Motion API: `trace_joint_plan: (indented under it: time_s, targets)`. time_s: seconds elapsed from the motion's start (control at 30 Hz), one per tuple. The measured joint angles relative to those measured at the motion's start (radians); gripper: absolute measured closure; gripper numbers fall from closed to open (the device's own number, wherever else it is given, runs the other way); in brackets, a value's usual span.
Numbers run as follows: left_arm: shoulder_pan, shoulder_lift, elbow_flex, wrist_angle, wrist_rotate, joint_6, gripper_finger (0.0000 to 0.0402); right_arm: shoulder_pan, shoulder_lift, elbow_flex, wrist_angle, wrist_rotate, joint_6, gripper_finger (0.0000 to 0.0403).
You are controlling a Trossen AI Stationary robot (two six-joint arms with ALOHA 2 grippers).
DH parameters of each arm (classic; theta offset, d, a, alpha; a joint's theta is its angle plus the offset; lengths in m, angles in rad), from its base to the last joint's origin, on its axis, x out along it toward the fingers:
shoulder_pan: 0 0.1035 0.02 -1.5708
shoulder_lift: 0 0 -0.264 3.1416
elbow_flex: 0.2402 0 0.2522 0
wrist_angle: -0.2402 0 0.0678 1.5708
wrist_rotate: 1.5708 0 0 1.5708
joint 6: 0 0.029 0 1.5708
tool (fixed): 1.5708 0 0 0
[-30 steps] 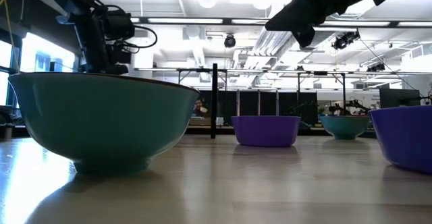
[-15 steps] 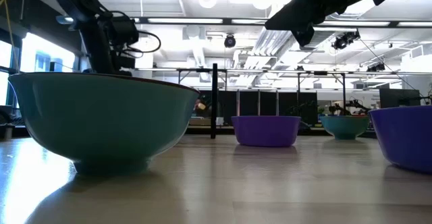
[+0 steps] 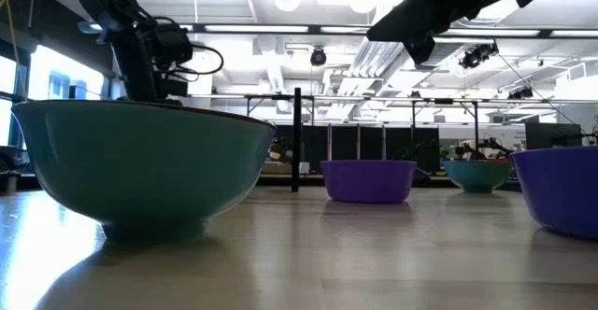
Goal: Pick & Place Mini bowls
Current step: Put the bottom right yellow bowl on the shelf, then put the top right violet bowl on the shelf
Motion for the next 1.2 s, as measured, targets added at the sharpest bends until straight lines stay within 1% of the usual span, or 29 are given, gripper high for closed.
trace_joint_plan:
  time_s: [0.3,0.47,0.6,0.73,0.9,0.97,1.1,1.2]
  targets:
    - [0.0,-0.008,0.0,-0.003,0.001,0.0,0.0303,0.0,0.0,0.0,0.0,0.0,0.006,0.0402]
    - [0.0,-0.024,0.001,-0.002,0.026,0.001,0.0278,0.0,0.0,0.0,0.0,0.0,0.008,0.0401]
    - [0.0,-0.044,0.001,-0.003,0.029,0.0,0.0257,0.0,0.0,0.0,0.0,0.001,0.008,0.0402]
    - [0.0,-0.081,0.001,-0.004,0.025,0.004,0.0245,0.0,0.0,0.0,0.0,0.002,0.008,0.0402]
    - [0.0,-0.123,0.025,-0.032,0.026,0.025,0.0244,0.0,0.0,0.0,0.0,0.005,-0.005,0.04]
    - [0.0,-0.146,0.043,-0.054,0.026,0.025,0.0249,-0.002,0.0,0.0,0.0,0.026,-0.005,0.0399]
    - [-0.002,-0.227,0.055,-0.078,0.045,0.023,0.0278,-0.004,0.0,0.0,0.008,0.083,-0.012,0.0401]
    - [-0.012,-0.309,0.054,-0.075,0.092,-0.011,0.0315,-0.008,0.0,0.0,0.007,0.069,-0.023,0.0402]
